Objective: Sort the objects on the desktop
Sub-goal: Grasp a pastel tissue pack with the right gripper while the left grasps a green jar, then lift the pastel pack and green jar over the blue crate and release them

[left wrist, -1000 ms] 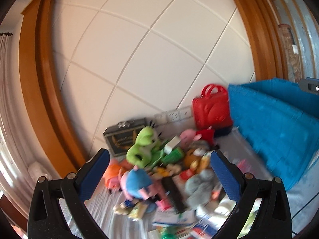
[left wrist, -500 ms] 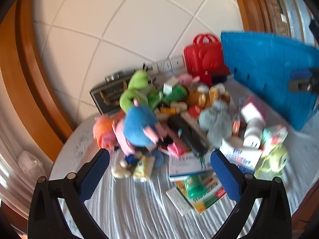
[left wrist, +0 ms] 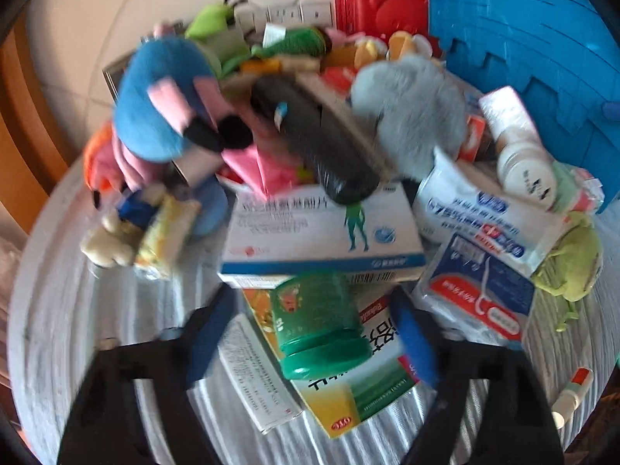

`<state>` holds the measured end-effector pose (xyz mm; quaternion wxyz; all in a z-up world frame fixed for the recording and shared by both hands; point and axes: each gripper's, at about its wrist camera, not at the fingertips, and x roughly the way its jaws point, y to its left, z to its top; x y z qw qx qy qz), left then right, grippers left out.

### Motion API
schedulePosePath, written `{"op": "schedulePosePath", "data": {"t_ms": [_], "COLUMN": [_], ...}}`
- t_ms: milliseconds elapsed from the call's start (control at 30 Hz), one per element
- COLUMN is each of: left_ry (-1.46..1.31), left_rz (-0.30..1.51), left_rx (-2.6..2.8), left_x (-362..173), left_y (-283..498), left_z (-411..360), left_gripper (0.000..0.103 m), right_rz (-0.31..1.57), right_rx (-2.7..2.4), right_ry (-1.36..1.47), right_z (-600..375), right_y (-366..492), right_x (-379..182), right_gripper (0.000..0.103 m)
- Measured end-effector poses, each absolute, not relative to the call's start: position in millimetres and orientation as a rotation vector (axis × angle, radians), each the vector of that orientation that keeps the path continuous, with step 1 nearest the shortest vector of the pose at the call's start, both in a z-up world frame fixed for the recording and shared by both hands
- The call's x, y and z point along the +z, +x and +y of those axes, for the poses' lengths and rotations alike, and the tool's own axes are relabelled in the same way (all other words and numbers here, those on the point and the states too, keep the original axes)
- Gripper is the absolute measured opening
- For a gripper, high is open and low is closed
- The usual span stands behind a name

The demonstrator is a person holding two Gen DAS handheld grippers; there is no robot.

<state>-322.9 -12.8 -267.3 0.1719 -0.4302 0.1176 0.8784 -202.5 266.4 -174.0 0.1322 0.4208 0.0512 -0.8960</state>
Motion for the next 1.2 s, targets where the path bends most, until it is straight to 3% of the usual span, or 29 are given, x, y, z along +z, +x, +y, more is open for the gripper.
{"op": "schedulePosePath", "data": {"t_ms": [33, 133, 333, 500, 533, 567, 700, 1200], "left_ry": [-1.241, -1.227, -1.226, -1.219, -1.218, -1.217, -1.222, -1.017], "left_rz": [0.299, 0.249, 0.261, 0.272, 0.273, 0.269, 0.268, 0.352], "left_rx": [2.468, 2.455, 2.436, 2.413, 2.411, 2.407, 2.405, 2.420], "left_x": [-271.2, -271.7, -270.0, -270.1, -270.0, -269.8, -267.9, -200.0], "left_y": [-325.1, -324.3, -320.6, -317.1, -316.1, -315.1, -312.5, -304.6], "left_z": [-14.5, -18.0, -18.1, -22.1, -23.2, -24.6, -30.2, -20.0], "left_gripper": [0.056, 0.048, 0.048, 0.048, 0.048, 0.048, 0.047, 0.047], "right_rz": [0.161, 0.214, 0.362, 0.477, 0.474, 0.440, 0.261, -0.059], "right_rx": [-2.583, -2.527, -2.416, -2.301, -2.291, -2.278, -2.316, -2.592], "right_ry": [1.232, 1.282, 1.362, 1.456, 1.493, 1.544, 1.580, 1.277], "right_z": [266.4, 264.5, 257.0, 254.7, 257.3, 260.9, 272.4, 287.3], "right_y": [-203.7, -208.3, -226.6, -241.1, -244.2, -247.6, -249.3, -230.1], "right_x": [-178.3, -194.9, -229.6, -262.1, -268.8, -275.5, -268.9, -163.7], "right_gripper": [0.099, 0.099, 0.095, 0.083, 0.076, 0.063, 0.047, 0.046]}}
